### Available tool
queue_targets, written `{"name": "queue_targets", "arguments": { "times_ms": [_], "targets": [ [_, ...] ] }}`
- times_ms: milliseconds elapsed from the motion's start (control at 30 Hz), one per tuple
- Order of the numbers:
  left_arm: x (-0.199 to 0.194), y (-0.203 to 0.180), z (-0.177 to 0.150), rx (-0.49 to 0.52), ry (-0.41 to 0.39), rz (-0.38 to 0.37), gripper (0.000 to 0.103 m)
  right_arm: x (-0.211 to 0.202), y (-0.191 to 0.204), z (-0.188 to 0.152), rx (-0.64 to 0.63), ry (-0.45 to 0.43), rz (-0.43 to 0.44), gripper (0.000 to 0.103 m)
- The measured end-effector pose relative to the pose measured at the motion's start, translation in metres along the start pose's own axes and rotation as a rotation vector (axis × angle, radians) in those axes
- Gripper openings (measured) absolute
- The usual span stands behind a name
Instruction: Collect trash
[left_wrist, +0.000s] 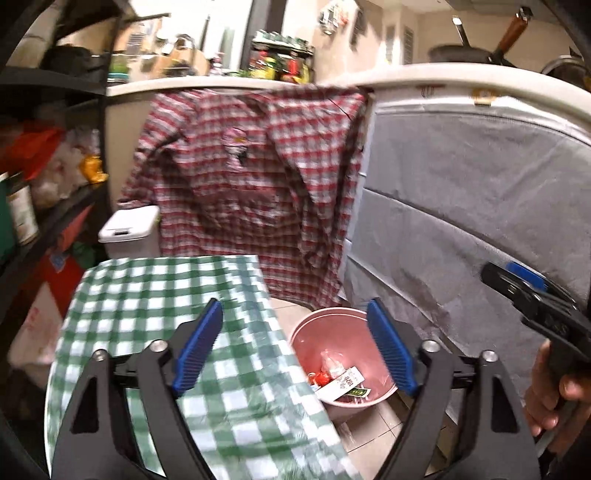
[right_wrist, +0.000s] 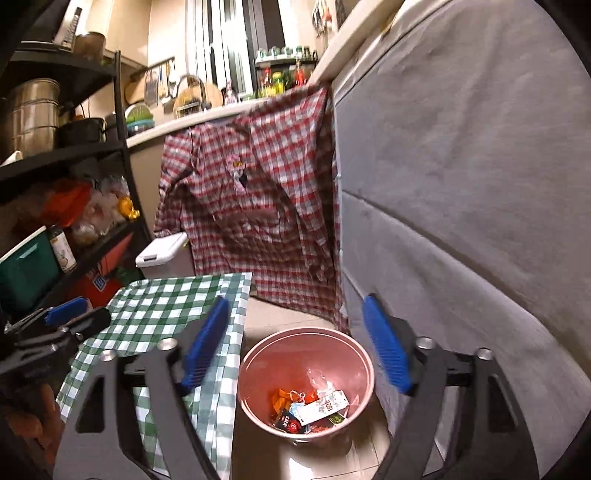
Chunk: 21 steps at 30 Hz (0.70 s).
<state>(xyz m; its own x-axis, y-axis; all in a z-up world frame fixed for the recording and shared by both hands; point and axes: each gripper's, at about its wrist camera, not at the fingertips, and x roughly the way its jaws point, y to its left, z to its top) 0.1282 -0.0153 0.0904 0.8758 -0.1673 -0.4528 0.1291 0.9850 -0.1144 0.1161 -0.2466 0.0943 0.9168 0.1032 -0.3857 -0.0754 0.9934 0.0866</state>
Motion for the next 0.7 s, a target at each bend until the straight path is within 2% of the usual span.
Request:
{"name": "queue_targets", "arguments": {
  "times_ms": [67, 200, 333, 433, 533, 700],
  "targets": [
    [-0.018, 0.005, -0.009, -0.032, -0.005, 0.011, 0.088, -0.019, 0.004, -0.008, -0.02, -0.026, -0.03, 0.097],
    [-0.051, 0.013, -0.029, -0.068, -0.009, 0.044, 0.094, -0.048, 0.012, -0.024, -0.048, -0.038, -0.054, 0.098],
    [-0.078, 0.014, -0.044, -0.064, -0.022, 0.093, 0.095, -0.073, 0.016, -0.049, -0.057, -0.032, -0.116, 0.098],
    [-0.096, 0.016, -0.06, -0.09, -0.026, 0.125, 0.095, -0.091, 0.016, -0.06, -0.022, -0.045, -0.097, 0.098],
    [-0.103, 0.015, -0.078, -0.095, -0.003, 0.167, 0.095, -0.101, 0.023, -0.069, -0.058, -0.048, -0.094, 0.098],
    [-0.098, 0.007, -0.088, -0.076, 0.038, 0.157, 0.095, -0.092, 0.026, -0.079, -0.087, 0.003, -0.1, 0.098]
  ]
}}
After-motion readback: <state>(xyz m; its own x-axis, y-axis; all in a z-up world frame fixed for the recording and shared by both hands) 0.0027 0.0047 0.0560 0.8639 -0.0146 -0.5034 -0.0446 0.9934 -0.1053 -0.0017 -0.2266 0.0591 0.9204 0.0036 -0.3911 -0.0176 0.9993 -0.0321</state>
